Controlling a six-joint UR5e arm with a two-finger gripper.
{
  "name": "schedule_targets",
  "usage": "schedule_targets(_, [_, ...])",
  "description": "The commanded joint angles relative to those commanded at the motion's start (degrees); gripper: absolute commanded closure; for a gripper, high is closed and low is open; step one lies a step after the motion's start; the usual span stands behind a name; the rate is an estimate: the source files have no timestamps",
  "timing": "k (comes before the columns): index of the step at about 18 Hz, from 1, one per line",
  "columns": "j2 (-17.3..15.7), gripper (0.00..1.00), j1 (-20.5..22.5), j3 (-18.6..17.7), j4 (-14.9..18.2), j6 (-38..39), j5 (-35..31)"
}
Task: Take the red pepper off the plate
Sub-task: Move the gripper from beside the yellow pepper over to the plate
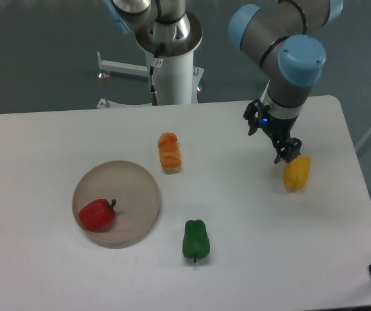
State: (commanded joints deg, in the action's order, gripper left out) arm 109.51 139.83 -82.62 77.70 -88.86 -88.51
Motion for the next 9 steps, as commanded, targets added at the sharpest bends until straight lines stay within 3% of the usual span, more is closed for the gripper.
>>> schedule_targets(6, [0.09,0.0,-0.61,0.26,0.0,0.09,0.18])
schedule_targets(9, [0.26,0.0,-1.05,0.35,-0.09,2.1,4.56])
